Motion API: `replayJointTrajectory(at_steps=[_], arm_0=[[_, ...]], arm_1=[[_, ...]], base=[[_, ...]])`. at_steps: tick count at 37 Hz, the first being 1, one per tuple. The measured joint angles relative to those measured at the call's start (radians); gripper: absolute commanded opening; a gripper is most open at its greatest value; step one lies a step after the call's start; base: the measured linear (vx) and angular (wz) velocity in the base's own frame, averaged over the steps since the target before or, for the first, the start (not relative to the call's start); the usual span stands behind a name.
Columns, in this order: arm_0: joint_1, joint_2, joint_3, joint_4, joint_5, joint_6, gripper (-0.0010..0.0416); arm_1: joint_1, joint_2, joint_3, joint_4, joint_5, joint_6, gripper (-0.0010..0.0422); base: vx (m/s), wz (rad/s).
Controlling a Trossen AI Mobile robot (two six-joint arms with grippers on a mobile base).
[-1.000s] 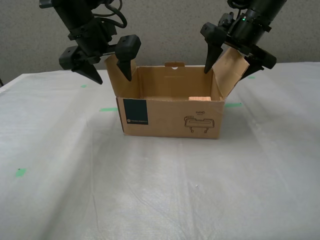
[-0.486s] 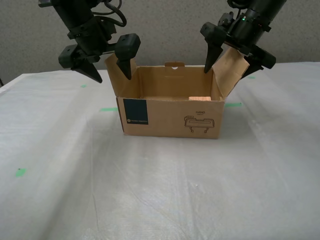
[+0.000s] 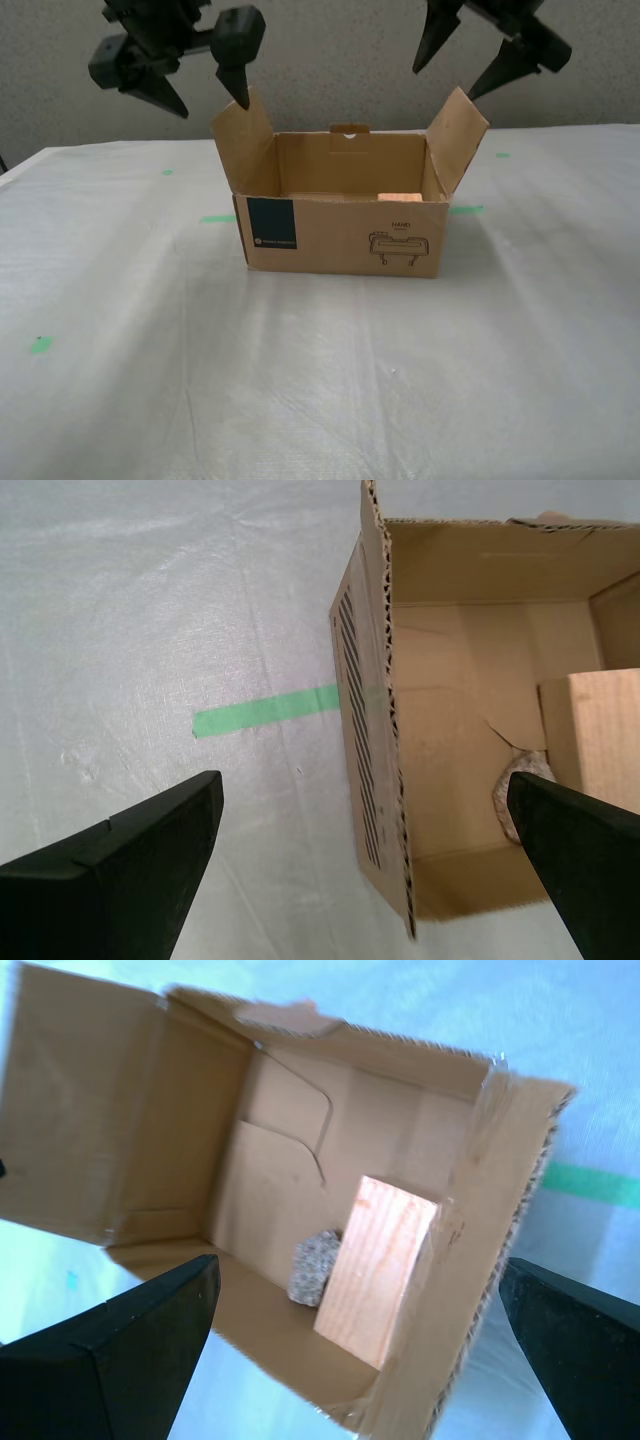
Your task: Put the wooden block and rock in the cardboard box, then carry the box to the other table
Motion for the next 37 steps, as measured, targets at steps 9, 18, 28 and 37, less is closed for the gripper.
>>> replayJointTrajectory(at_steps=[9, 18, 28, 37], arm_0=[[-0.001, -0.168, -0.008, -0.029, 0.000, 0.000, 0.0390], [0.000, -0.330, -0.009, -0.092, 0.063, -0.001, 0.0389], [0.004, -0.497, -0.009, -0.164, 0.213, -0.016, 0.0390], [0.005, -0.628, -0.010, -0.185, 0.215, -0.020, 0.0389]], arm_1=[[-0.001, -0.134, 0.000, -0.075, 0.000, -0.003, 0.0389], [-0.003, -0.271, 0.000, -0.140, 0.000, -0.003, 0.0389], [-0.013, -0.407, -0.003, -0.215, 0.000, -0.010, 0.0389], [-0.021, -0.512, -0.010, -0.237, 0.000, -0.041, 0.0389]], base=[[0.000, 0.000], [0.000, 0.000], [0.000, 0.000], [0.000, 0.000]])
